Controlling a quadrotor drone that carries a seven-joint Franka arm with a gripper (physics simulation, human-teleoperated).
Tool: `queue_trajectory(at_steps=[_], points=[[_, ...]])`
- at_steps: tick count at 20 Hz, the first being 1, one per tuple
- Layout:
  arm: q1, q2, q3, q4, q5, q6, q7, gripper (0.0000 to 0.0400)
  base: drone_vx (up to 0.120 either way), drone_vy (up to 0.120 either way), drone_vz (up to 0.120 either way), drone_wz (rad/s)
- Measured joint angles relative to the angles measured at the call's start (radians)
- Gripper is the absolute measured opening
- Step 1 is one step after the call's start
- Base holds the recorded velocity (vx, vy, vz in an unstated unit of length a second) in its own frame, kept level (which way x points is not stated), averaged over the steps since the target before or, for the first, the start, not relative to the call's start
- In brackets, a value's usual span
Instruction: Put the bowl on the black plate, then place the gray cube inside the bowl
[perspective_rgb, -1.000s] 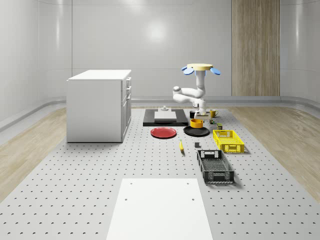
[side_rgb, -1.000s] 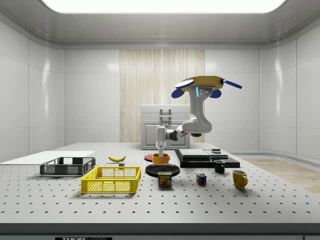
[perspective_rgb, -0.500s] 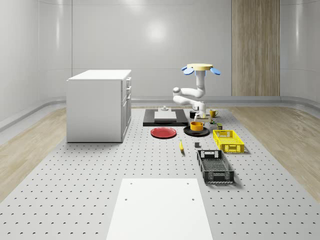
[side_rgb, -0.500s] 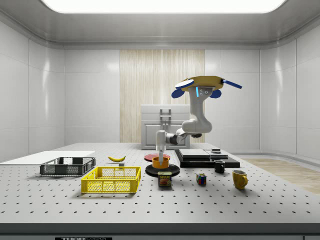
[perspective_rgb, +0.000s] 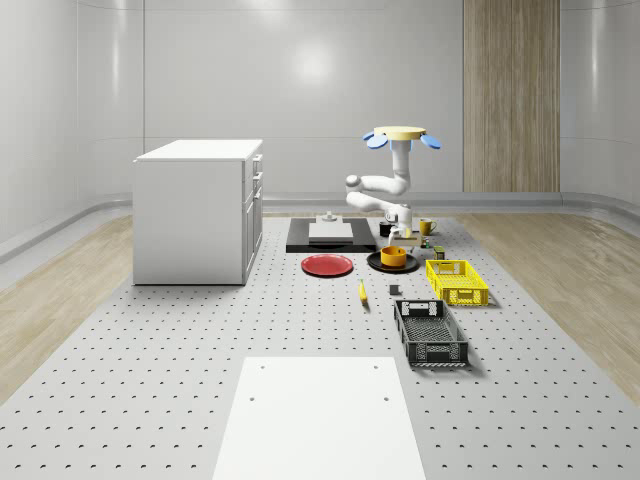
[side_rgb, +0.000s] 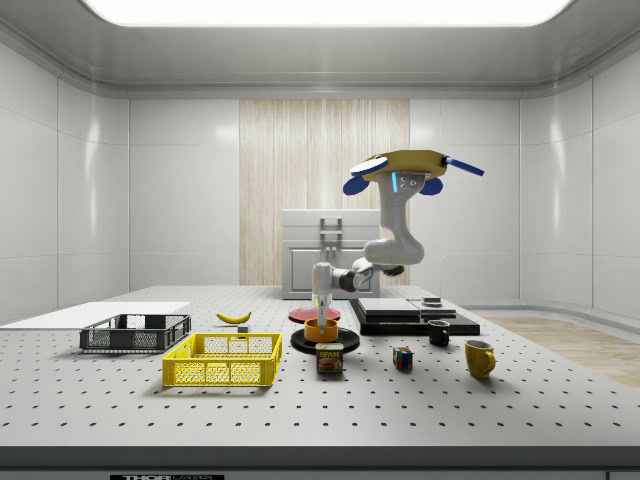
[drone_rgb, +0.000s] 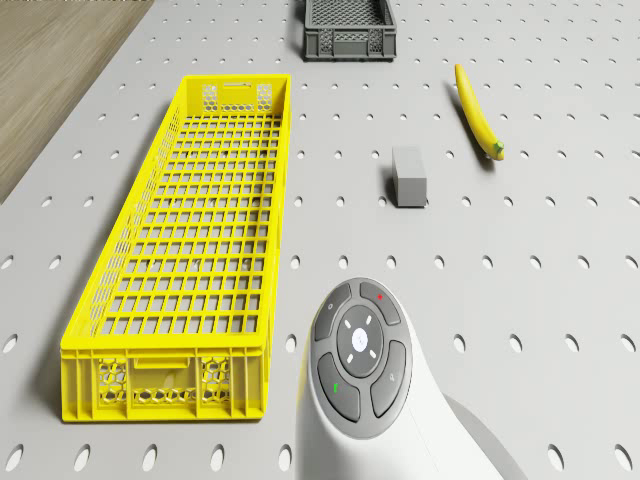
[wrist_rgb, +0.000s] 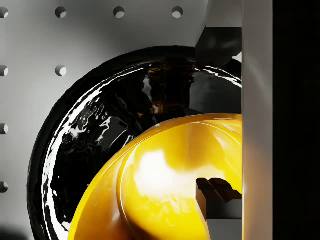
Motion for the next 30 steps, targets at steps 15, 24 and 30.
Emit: queue_trajectory(at_steps=[15,24,30], points=[[0.015,0.009,0.036,-0.017,0.03,-0.027,-0.005,0.0399,0.101,-0.104,0.032,0.0],[0.018,0.014,0.037,-0.018,0.029,-0.032,-0.006,0.04,0.12,-0.062,0.0,0.0],[0.019,0.017,0.037,-0.018,0.028,-0.035,-0.007,0.04,0.12,0.0,0.0,0.0]])
